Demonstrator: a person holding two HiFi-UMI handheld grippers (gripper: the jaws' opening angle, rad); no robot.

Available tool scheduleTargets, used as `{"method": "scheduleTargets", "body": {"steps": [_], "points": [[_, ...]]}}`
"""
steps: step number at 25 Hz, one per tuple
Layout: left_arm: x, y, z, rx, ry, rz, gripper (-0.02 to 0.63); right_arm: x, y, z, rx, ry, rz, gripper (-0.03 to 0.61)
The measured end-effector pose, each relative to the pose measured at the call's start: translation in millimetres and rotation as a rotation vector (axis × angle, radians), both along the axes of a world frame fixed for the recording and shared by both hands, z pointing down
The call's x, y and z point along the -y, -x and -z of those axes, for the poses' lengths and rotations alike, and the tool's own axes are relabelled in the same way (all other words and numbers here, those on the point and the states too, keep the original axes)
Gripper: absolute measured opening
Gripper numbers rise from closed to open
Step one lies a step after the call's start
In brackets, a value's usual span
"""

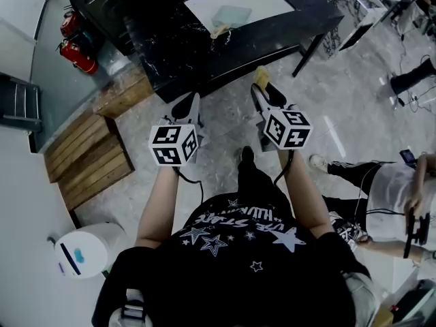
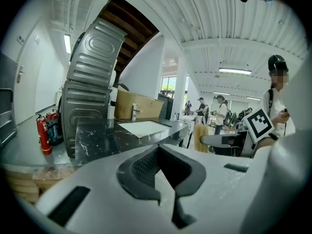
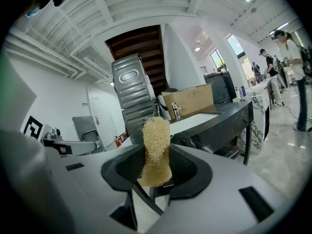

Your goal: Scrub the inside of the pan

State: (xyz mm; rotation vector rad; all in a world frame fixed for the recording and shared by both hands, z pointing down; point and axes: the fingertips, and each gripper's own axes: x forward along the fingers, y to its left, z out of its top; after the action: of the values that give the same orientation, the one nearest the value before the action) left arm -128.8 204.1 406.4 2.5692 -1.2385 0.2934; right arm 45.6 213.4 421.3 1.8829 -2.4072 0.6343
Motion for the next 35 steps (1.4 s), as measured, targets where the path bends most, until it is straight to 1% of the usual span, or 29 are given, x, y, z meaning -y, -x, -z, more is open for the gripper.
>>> {"method": "scheduleTargets", "body": {"steps": [7, 13, 20, 29, 35], "points": [[60.3, -38.3, 6.4, 0.011, -0.003, 0.049, 0.008, 66.7, -38.5, 1.9, 0.020, 0.007, 0.049, 0.149], [112.1, -67.4, 11.2, 0.006, -0.020, 0.105, 0.008, 125.6, -71.6, 6.8, 0.022, -0.012, 0.090, 0.149], [158.6, -94.6, 9.8, -0.007, -0.015, 0.141, 0.008, 176.7, -88.8, 1.4, 0.017, 0.002, 0.161, 0.149], [208.0, -94.3, 11.8, 0.010, 0.007, 0.156, 0.008, 225.8, -95.1, 2.6, 0.023, 0.029, 0.142, 0.149], [253.7, -95.7, 5.4, 0.002, 0.015, 0.128, 0.008, 262.9, -86.8, -4.1, -0.012, 0.038, 0.151, 0.149]]}}
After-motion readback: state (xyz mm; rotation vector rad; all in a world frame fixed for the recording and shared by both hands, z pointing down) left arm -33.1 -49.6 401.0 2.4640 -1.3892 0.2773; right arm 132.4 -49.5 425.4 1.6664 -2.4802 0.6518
